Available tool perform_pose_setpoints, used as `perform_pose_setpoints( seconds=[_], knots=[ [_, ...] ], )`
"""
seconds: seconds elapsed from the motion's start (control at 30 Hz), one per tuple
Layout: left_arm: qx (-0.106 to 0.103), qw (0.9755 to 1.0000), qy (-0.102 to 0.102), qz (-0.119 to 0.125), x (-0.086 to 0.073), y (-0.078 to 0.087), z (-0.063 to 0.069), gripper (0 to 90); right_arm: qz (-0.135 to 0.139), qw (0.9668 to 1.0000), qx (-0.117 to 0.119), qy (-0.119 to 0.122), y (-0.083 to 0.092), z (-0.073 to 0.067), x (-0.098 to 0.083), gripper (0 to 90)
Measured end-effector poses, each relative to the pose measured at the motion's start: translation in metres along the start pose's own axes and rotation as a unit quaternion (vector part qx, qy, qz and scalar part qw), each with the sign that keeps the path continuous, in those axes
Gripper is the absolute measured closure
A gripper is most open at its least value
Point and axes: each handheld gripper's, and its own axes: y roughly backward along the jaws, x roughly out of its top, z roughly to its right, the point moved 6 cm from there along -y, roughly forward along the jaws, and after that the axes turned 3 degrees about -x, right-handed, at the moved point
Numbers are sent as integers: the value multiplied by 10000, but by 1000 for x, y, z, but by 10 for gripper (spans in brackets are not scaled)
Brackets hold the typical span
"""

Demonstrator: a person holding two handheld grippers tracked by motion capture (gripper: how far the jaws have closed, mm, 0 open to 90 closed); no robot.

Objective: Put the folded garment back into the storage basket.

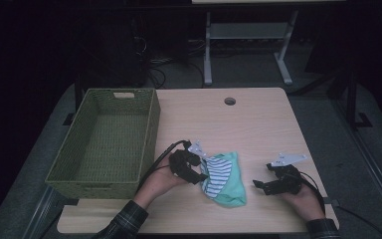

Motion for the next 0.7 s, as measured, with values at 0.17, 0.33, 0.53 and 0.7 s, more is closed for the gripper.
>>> perform_pose_setpoints(
  seconds=[0.17,0.33,0.53,0.7],
  knots=[
    [-97,9994,-291,-177,3,-2,0,383,67,9998,-156,67,-2,1,-2,103],
    [-281,9986,-423,-178,9,-10,6,369,59,9998,-152,68,-2,1,-2,100],
    [-387,9968,-604,-367,12,-17,8,362,59,9998,-151,66,-2,1,-2,100],
    [-431,9946,-729,-595,10,-24,7,354,57,9998,-151,65,-2,1,-2,100]
  ],
)
